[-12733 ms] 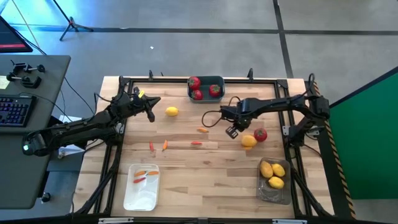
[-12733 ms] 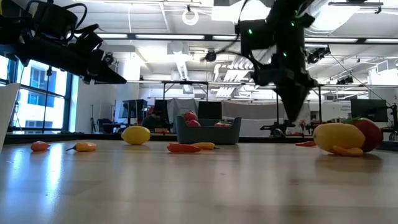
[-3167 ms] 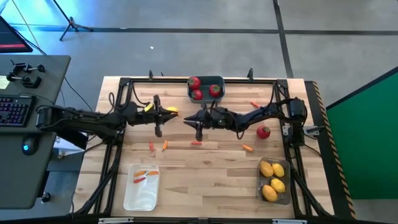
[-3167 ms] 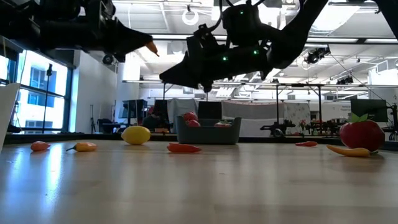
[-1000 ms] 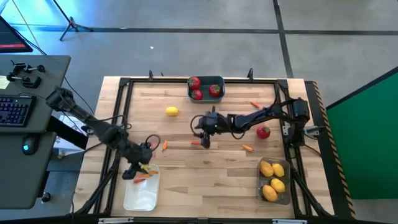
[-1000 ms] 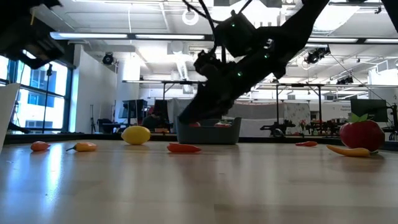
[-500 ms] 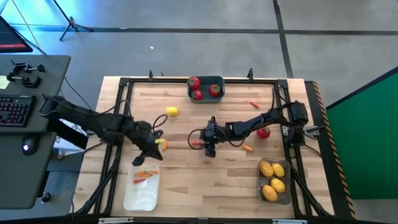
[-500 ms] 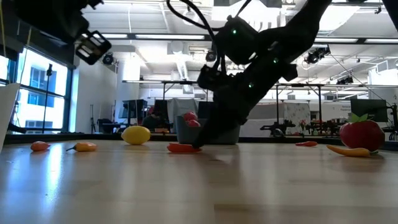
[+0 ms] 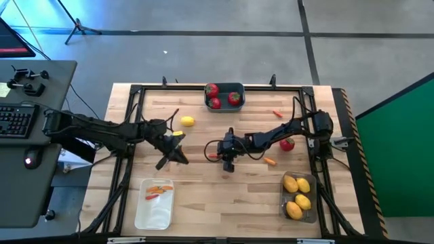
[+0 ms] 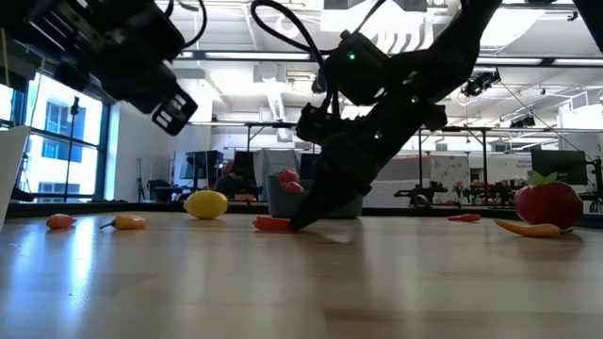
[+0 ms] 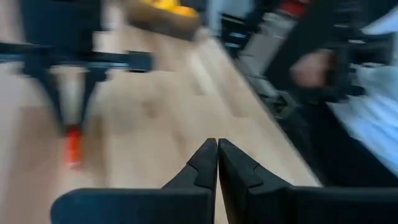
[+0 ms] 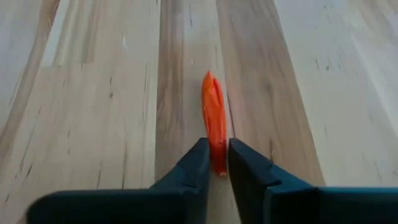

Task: Sort produce into baskets
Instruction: Put the bottom center red chili pepper into the white bin

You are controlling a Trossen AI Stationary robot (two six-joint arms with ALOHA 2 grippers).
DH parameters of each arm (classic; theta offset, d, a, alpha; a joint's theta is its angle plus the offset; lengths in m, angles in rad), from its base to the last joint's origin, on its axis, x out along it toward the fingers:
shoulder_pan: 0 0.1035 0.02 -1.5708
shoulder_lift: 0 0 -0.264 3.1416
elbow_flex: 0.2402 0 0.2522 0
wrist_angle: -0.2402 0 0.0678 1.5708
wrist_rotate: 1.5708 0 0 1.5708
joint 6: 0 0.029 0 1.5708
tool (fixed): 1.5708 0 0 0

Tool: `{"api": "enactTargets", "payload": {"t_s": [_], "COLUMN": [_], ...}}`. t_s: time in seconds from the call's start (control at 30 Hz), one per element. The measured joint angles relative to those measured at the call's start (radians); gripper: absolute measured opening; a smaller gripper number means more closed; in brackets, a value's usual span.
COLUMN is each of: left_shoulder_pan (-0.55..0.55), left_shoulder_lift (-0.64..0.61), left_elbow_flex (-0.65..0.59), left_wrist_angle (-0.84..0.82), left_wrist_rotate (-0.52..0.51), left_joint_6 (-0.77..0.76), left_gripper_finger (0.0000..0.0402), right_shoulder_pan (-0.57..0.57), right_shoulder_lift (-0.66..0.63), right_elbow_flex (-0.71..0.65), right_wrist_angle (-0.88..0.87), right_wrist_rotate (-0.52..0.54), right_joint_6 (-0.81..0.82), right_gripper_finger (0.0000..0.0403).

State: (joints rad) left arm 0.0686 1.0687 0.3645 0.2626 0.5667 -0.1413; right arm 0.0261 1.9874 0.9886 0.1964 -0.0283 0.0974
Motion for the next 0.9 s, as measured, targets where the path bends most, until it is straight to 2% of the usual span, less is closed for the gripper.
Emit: {"api": "enactTargets", "payload": {"t_s": [0.13, 0.23, 0.37, 0.57, 0.73, 0.9], "left_shoulder_pan": [0.006, 0.003, 0.003, -0.018, -0.067, -0.078], "left_shoulder_lift": [0.000, 0.000, 0.000, 0.024, 0.088, 0.160], "left_elbow_flex": [-0.011, -0.011, -0.011, -0.011, -0.010, -0.010], "left_wrist_angle": [-0.022, -0.032, -0.033, -0.064, -0.027, 0.075], "left_wrist_rotate": [-0.166, -0.255, -0.305, -0.322, -0.467, -0.501], "left_joint_6": [0.012, 0.055, 0.100, 0.220, 0.285, 0.237], "left_gripper_finger": [0.0013, 0.0035, 0.0079, 0.0132, 0.0142, 0.0142], "right_shoulder_pan": [0.000, 0.000, 0.000, 0.000, 0.000, 0.001], "right_shoulder_lift": [-0.004, -0.010, -0.016, -0.016, -0.016, -0.016], "right_elbow_flex": [-0.003, -0.003, -0.003, -0.003, -0.003, -0.003], "right_wrist_angle": [0.039, 0.079, 0.138, 0.249, 0.313, 0.322], "right_wrist_rotate": [-0.001, -0.007, -0.009, -0.008, -0.009, -0.009], "right_joint_6": [-0.016, -0.016, -0.008, -0.012, -0.027, -0.027], "right_gripper_finger": [0.0008, 0.0008, 0.0003, 0.0003, 0.0002, 0.0001]}}
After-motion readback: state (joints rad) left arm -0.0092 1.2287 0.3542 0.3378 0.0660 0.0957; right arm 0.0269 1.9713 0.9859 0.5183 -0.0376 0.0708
